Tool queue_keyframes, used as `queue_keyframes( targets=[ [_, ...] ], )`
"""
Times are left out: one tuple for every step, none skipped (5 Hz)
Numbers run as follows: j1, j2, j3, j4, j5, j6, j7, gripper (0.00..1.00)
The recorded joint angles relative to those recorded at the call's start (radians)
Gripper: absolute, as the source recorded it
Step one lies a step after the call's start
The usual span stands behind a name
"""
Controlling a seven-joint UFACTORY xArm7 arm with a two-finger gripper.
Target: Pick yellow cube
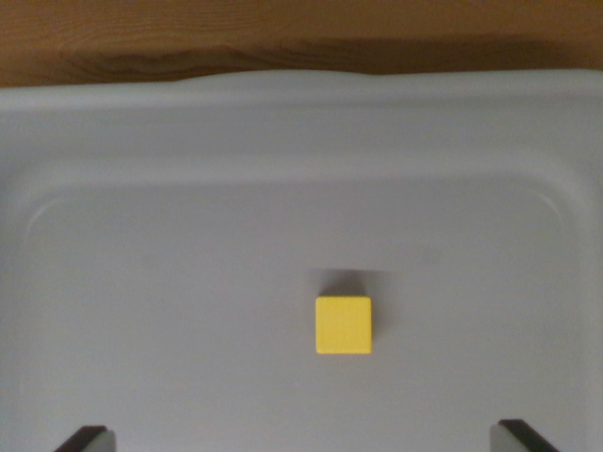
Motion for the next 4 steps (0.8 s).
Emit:
queue_keyframes(
  targets=[
    [0.0000,0.000,0.000,0.000,0.0000,0.000,0.000,0.00],
    [-0.0023,0.021,0.001,-0.020,0.0043,-0.034,-0.009,0.00],
    [-0.0023,0.021,0.001,-0.020,0.0043,-0.034,-0.009,0.00],
    [-0.0048,0.045,0.001,-0.043,0.0092,-0.071,-0.019,0.00]
  ],
)
